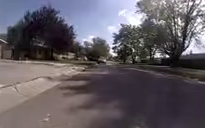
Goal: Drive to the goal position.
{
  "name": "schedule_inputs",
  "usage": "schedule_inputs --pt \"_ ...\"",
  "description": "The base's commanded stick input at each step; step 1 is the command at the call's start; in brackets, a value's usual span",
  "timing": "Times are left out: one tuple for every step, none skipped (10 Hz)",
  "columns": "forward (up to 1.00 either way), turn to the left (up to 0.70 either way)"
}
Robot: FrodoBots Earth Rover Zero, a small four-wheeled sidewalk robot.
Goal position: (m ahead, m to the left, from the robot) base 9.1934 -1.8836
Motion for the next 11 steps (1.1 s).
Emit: schedule_inputs --pt "1.00 0.02" --pt "1.00 0.02" --pt "1.00 0.02" --pt "1.00 0.02" --pt "1.00 0.02" --pt "1.00 0.02" --pt "1.00 0.02" --pt "1.00 0.02" --pt "1.00 0.02" --pt "1.00 0.02" --pt "1.00 0.02"
